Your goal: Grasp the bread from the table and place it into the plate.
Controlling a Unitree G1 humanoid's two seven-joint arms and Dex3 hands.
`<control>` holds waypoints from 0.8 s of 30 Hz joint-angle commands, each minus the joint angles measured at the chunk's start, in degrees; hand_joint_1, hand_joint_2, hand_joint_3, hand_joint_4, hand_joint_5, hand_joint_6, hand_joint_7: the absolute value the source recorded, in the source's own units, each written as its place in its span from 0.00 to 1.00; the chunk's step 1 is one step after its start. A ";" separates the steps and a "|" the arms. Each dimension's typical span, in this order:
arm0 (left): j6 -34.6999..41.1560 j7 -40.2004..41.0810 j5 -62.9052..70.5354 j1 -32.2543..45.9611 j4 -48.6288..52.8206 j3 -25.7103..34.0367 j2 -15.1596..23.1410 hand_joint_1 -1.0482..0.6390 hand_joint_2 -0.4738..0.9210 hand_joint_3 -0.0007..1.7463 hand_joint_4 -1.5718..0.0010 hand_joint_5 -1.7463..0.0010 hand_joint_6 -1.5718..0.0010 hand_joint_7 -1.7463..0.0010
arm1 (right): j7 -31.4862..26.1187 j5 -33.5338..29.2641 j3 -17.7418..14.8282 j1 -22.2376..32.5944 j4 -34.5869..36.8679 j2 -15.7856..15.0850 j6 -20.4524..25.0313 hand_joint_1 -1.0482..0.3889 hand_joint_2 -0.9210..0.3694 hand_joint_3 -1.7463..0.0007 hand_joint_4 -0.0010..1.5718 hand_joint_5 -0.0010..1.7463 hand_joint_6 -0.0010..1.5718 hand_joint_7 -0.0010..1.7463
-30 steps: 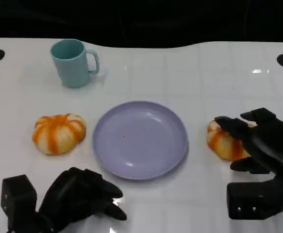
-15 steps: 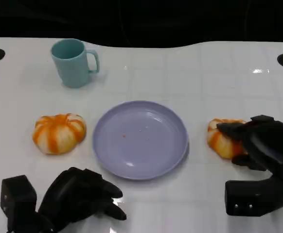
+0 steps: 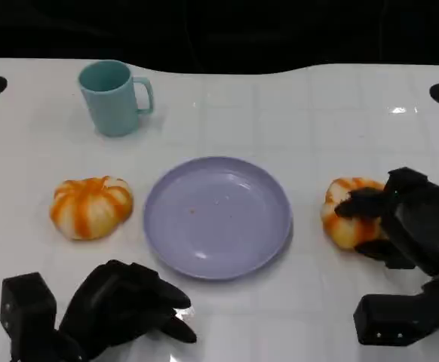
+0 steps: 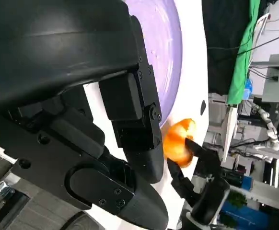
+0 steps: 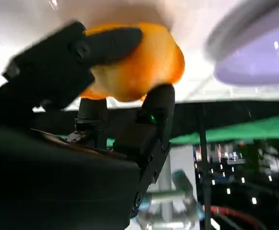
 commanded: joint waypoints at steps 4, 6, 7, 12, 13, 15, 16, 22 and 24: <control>0.12 0.14 -0.12 0.49 0.03 0.09 0.64 0.00 0.88 0.00 0.00 0.86 0.00 0.98 | -2.82 2.17 -1.01 -2.00 -2.06 -0.19 -1.89 0.69 0.49 0.32 0.61 1.00 0.47 1.00; 0.17 0.01 -0.26 0.40 0.21 0.12 0.52 0.00 0.88 0.00 0.00 0.86 0.00 0.98 | -3.30 2.23 -1.18 -2.10 -2.76 -0.24 -2.05 0.69 0.51 0.31 0.61 1.00 0.47 1.00; 0.08 -0.01 -0.22 0.35 0.35 0.11 0.50 0.00 0.88 0.00 0.00 0.86 0.00 0.98 | -3.46 2.21 -1.25 -2.11 -3.18 -0.26 -1.99 0.68 0.52 0.30 0.62 1.00 0.47 1.00; 0.07 0.60 0.11 0.51 -0.02 -0.04 0.35 0.00 0.88 0.00 0.00 0.86 0.00 0.98 | -2.69 3.07 -1.86 -1.93 -5.17 -0.31 -2.09 0.67 0.55 0.23 0.63 1.00 0.48 1.00; 0.28 0.72 0.14 0.61 -0.28 -0.07 0.35 0.00 0.88 0.00 0.00 0.86 0.00 0.98 | -2.14 3.50 -2.09 -1.79 -5.66 -0.25 -1.98 0.67 0.56 0.22 0.63 1.00 0.48 1.00; -0.25 1.06 0.68 0.71 -0.44 -0.29 0.51 0.00 0.89 0.00 0.00 0.86 0.00 0.98 | -1.30 4.18 -2.42 -1.55 -6.48 -0.15 -1.76 0.68 0.57 0.20 0.63 1.00 0.49 1.00; -0.62 1.15 0.91 0.73 -0.29 -0.35 0.60 0.00 0.89 0.01 0.00 0.86 0.00 0.98 | -1.46 4.23 -2.39 -1.53 -6.59 -0.11 -1.89 0.68 0.57 0.20 0.63 1.00 0.49 1.00; 0.29 1.06 0.25 1.03 -0.79 -0.30 0.43 0.00 0.88 0.00 0.00 0.86 0.00 0.98 | 0.37 5.57 -2.46 -2.23 -8.10 0.01 -4.06 0.68 0.57 0.18 0.64 1.00 0.47 1.00; -0.22 0.79 0.23 0.84 -0.45 -0.29 0.46 0.00 0.89 0.00 0.00 0.86 0.00 0.98 | 1.90 6.21 -2.43 -2.79 -8.81 0.18 -4.83 0.67 0.57 0.17 0.64 1.00 0.48 1.00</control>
